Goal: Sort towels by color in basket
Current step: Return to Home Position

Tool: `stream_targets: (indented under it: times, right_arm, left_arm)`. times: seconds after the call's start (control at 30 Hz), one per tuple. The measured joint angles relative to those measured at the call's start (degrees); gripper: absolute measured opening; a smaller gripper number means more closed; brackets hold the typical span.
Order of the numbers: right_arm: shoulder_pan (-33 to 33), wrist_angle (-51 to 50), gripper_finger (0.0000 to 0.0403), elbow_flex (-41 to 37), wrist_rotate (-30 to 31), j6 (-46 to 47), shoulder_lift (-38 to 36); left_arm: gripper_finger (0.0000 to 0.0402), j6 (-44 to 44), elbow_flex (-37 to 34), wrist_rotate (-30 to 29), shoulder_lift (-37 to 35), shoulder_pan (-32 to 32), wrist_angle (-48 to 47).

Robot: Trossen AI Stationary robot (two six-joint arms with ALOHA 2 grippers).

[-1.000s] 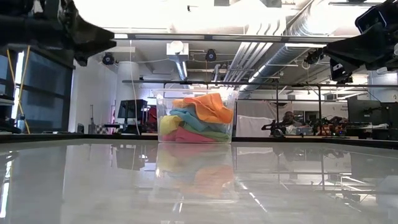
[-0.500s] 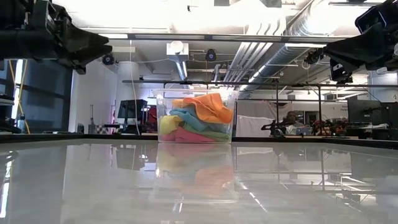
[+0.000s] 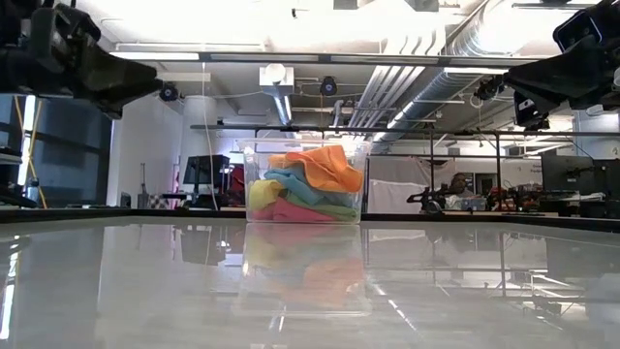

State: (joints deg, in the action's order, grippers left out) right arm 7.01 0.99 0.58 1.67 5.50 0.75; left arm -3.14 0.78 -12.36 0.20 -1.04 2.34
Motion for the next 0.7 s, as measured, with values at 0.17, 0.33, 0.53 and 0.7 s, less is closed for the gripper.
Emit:
stream_targets:
  times: [0.17, 0.33, 0.53, 0.7]
  right_arm:
    - [0.00, 0.00, 0.0036, 0.00, -0.02, 0.00, -0.02]
    - [0.00, 0.00, 0.0036, 0.00, -0.15, 0.00, -0.02]
    - [0.00, -0.02, 0.0036, 0.00, -0.17, 0.00, -0.02]
    - [-0.01, -0.02, 0.0036, 0.00, -0.17, 0.00, -0.02]
  left_arm:
    - [0.0138, 3.11, 0.00, 1.08, 0.49, -1.05, -0.40]
    - [0.0138, 4.29, 0.00, 1.08, 0.75, -1.03, -0.41]
    - [0.0080, 4.90, 0.00, 1.32, 0.75, -1.01, -0.41]
    - [0.0010, 5.05, 0.00, 3.98, 0.77, -1.02, -0.82]
